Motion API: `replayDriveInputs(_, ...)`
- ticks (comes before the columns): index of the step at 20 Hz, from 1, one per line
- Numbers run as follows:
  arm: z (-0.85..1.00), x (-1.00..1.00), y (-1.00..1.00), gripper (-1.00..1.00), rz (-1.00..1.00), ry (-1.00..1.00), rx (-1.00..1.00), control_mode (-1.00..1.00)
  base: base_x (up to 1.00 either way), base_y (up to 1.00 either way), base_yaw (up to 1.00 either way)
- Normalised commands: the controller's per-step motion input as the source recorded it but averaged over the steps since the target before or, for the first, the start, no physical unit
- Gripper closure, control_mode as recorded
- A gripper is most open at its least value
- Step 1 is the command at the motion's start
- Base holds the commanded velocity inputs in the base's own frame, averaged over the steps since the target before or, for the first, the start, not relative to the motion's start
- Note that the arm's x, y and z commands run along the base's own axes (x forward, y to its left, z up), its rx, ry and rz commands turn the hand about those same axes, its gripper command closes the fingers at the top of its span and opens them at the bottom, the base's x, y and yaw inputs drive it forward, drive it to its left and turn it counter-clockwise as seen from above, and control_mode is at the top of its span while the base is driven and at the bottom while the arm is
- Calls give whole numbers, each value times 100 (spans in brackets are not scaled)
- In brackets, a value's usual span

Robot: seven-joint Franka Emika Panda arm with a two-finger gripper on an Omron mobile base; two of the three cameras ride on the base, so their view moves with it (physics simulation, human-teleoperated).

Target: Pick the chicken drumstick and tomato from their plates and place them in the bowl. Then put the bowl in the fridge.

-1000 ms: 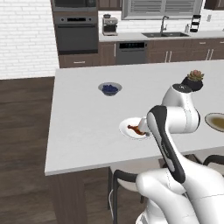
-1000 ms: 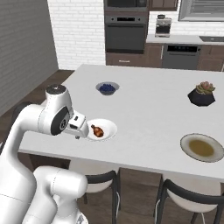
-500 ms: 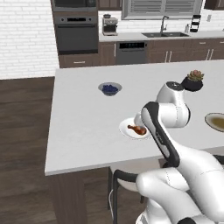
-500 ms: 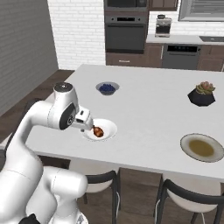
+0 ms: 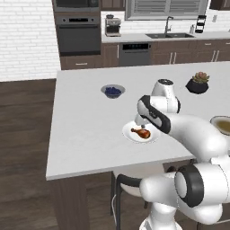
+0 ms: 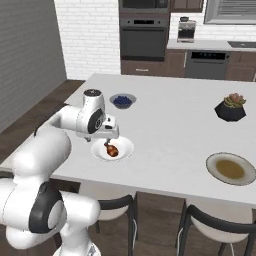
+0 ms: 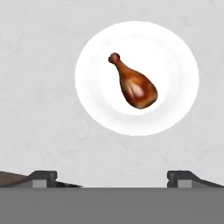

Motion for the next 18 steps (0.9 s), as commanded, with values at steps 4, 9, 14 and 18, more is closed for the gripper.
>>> replayDriveInputs(4, -56, 81, -36, -100, 24, 11, -11, -100, 0, 0, 0)
replayDriveInputs(9, -63, 55, -32, -100, 26, 3, -8, -100, 0, 0, 0)
replayDriveInputs(14, -38, 9, 23, -100, 14, 6, -2, -100, 0, 0, 0)
replayDriveInputs(18, -38, 29, 57, -100, 5, 5, -3, -100, 0, 0, 0)
